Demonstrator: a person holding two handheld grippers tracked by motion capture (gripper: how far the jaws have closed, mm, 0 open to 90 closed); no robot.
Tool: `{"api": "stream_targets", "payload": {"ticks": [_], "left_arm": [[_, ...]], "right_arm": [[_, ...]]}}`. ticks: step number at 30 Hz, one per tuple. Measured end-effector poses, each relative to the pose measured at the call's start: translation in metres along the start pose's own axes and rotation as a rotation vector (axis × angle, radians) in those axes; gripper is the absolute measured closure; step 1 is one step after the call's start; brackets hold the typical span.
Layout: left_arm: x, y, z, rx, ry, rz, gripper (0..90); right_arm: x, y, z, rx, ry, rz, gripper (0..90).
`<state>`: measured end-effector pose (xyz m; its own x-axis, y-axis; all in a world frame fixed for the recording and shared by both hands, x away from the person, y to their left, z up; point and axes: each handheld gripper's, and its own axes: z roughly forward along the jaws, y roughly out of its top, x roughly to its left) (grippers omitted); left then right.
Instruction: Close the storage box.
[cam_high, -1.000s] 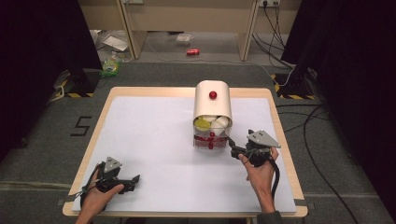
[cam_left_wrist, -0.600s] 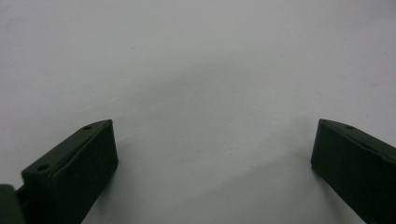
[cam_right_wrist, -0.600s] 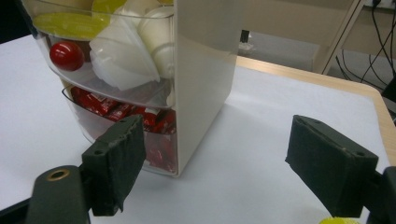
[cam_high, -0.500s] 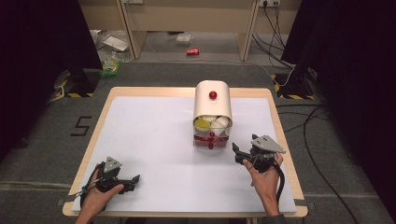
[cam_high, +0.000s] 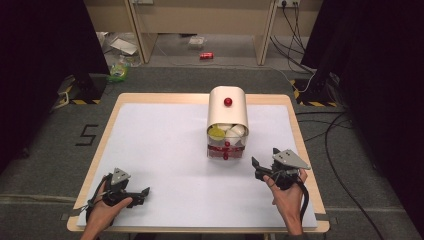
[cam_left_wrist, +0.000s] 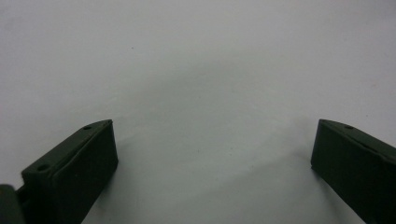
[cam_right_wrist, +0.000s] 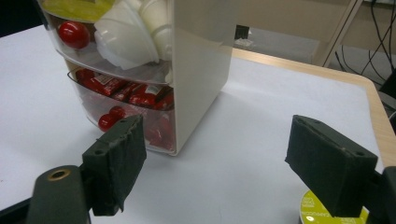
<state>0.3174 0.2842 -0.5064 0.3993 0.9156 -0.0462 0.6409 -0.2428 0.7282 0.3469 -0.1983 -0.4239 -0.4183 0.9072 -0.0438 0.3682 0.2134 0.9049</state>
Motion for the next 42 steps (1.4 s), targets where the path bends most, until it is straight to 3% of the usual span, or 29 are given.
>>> {"api": "stream_targets", "payload": {"ticks": [21,42], "left_arm": [[0.0,0.0,0.0,0.0,0.0,0.0,0.0],[0.0,0.0,0.0,0.0,-0.001,0.0,0.0]], "right_arm": [[0.01,-0.004,-0.004,0.0,0.034,-0.023,16.7],[0.017,-0.017,-0.004,0.039,0.059,-0.032,16.0]]}}
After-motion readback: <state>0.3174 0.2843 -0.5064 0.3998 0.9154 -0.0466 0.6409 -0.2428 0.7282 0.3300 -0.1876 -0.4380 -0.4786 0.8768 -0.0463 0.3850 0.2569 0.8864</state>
